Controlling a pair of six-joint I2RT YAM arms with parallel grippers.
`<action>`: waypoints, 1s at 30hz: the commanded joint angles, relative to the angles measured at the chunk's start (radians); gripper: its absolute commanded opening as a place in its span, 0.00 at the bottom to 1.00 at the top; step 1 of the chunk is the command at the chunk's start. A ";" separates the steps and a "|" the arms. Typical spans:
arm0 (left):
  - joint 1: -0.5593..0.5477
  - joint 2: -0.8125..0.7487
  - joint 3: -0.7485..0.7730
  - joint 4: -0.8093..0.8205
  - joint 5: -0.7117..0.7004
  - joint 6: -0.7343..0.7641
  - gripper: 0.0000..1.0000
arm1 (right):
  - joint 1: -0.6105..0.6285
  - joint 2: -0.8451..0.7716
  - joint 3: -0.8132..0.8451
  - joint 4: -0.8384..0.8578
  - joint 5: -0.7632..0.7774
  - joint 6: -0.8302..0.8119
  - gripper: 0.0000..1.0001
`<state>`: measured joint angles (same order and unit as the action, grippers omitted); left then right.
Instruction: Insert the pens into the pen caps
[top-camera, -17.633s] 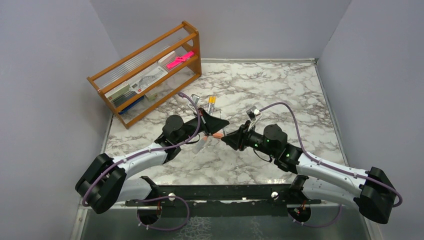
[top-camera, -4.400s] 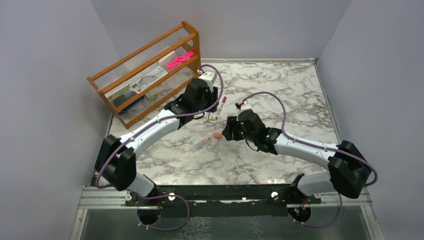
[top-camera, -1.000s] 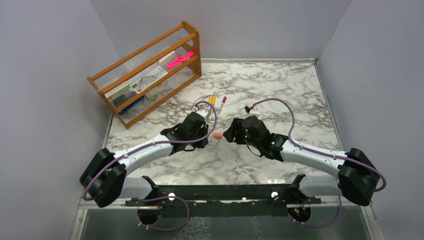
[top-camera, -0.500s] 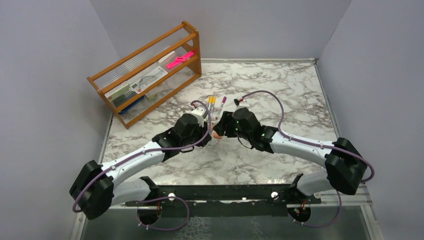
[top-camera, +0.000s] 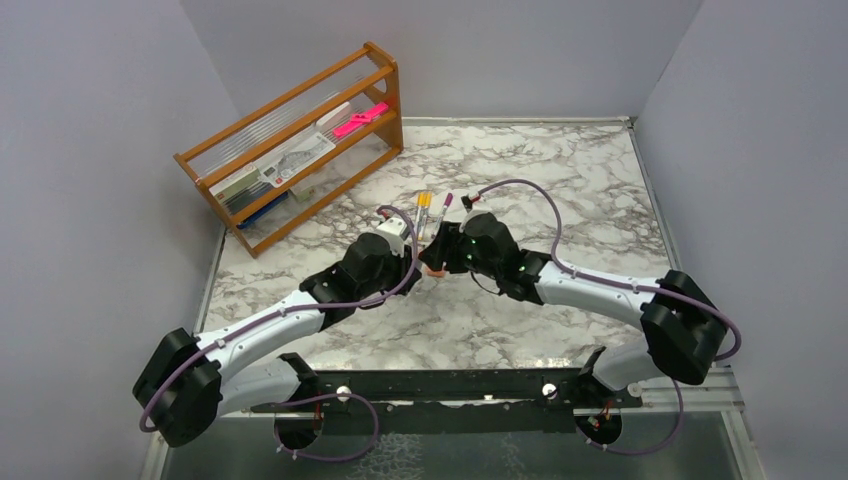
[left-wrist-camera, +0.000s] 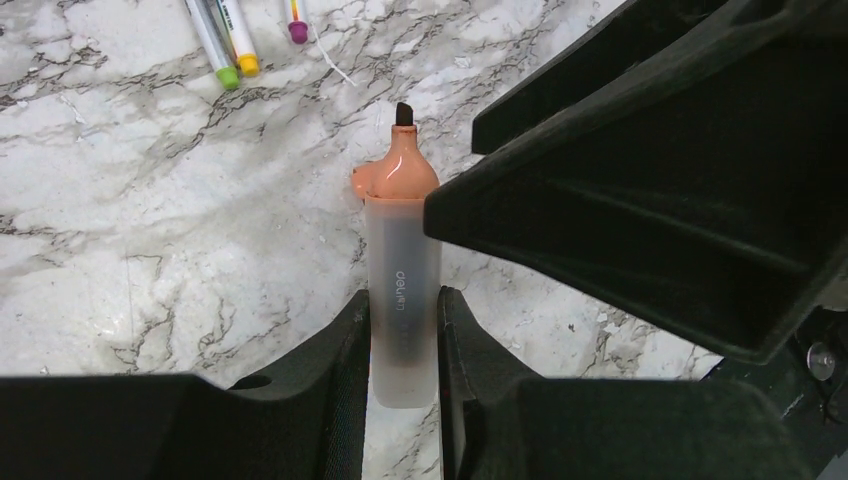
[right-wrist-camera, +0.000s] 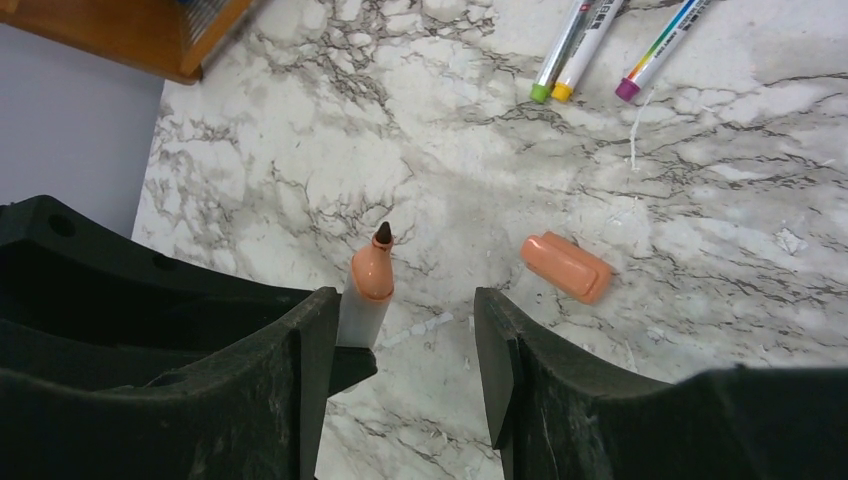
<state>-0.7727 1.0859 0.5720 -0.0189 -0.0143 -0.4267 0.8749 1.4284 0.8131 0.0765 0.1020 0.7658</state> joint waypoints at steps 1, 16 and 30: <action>-0.004 -0.030 0.006 0.051 0.024 0.014 0.01 | -0.005 0.041 0.027 0.057 -0.067 -0.002 0.53; -0.005 -0.073 -0.006 0.094 0.113 0.039 0.04 | -0.006 0.062 0.018 0.137 -0.157 -0.042 0.27; -0.001 -0.102 0.021 0.274 0.420 -0.035 0.64 | -0.061 -0.296 -0.138 0.198 -0.288 -0.202 0.01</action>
<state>-0.7727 0.9886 0.5682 0.1116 0.1944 -0.4229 0.8448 1.2713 0.7120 0.2173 -0.0841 0.6563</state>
